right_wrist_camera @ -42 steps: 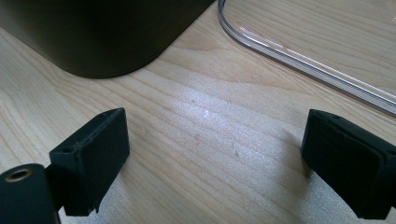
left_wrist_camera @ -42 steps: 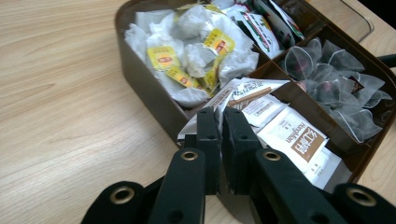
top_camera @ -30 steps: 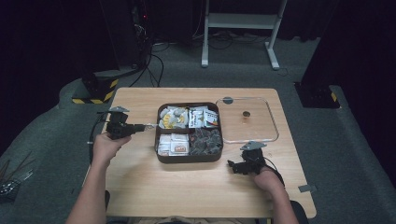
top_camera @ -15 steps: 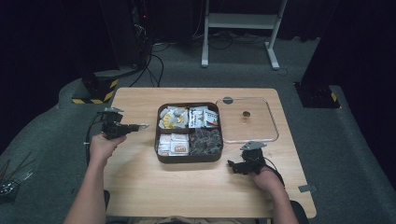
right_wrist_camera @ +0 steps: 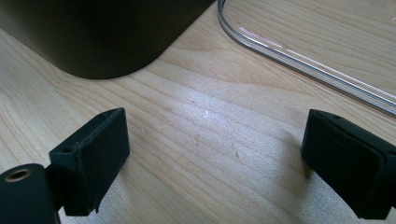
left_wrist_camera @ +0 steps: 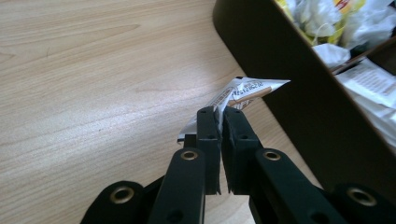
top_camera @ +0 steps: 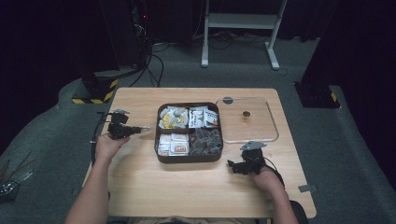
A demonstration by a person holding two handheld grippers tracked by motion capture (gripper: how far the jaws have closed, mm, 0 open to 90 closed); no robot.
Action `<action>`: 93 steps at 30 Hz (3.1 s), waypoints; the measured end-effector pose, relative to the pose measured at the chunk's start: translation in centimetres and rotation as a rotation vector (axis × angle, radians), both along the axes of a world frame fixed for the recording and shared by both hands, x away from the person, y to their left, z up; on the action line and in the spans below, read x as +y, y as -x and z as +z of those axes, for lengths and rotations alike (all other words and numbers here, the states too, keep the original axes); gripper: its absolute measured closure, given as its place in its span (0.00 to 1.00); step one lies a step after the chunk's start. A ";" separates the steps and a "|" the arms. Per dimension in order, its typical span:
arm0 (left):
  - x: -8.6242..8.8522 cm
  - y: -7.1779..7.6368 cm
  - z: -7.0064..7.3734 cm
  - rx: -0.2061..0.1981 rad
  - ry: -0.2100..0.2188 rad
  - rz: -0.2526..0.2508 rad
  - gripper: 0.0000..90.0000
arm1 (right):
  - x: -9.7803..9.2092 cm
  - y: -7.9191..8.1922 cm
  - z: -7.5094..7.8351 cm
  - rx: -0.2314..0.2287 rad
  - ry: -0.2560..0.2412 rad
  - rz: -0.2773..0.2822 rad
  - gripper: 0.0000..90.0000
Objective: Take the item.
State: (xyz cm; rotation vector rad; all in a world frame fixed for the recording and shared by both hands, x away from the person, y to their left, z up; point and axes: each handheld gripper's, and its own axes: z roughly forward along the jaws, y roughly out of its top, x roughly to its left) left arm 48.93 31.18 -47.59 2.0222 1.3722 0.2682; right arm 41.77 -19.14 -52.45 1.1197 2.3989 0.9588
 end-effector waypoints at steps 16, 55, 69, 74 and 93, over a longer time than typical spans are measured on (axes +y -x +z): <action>-1.1 -0.9 -1.8 0.042 -0.020 -0.031 0.93 | 0.0 0.0 0.0 -0.002 0.000 0.001 0.08; 0.7 3.2 -0.1 -0.097 0.040 -0.009 0.44 | 0.0 0.0 0.0 0.003 -0.002 -0.003 0.09; 2.7 4.1 -2.0 -0.084 -0.020 0.018 0.39 | 0.2 -0.2 0.0 0.003 -0.001 -0.003 0.08; 3.3 4.1 -2.8 -0.072 -0.038 0.029 0.37 | 0.2 -0.3 0.0 0.005 -0.002 -0.007 0.08; 4.4 4.1 -4.7 -0.153 -0.086 0.038 0.24 | 0.3 -0.3 0.0 0.003 -0.002 -0.009 0.08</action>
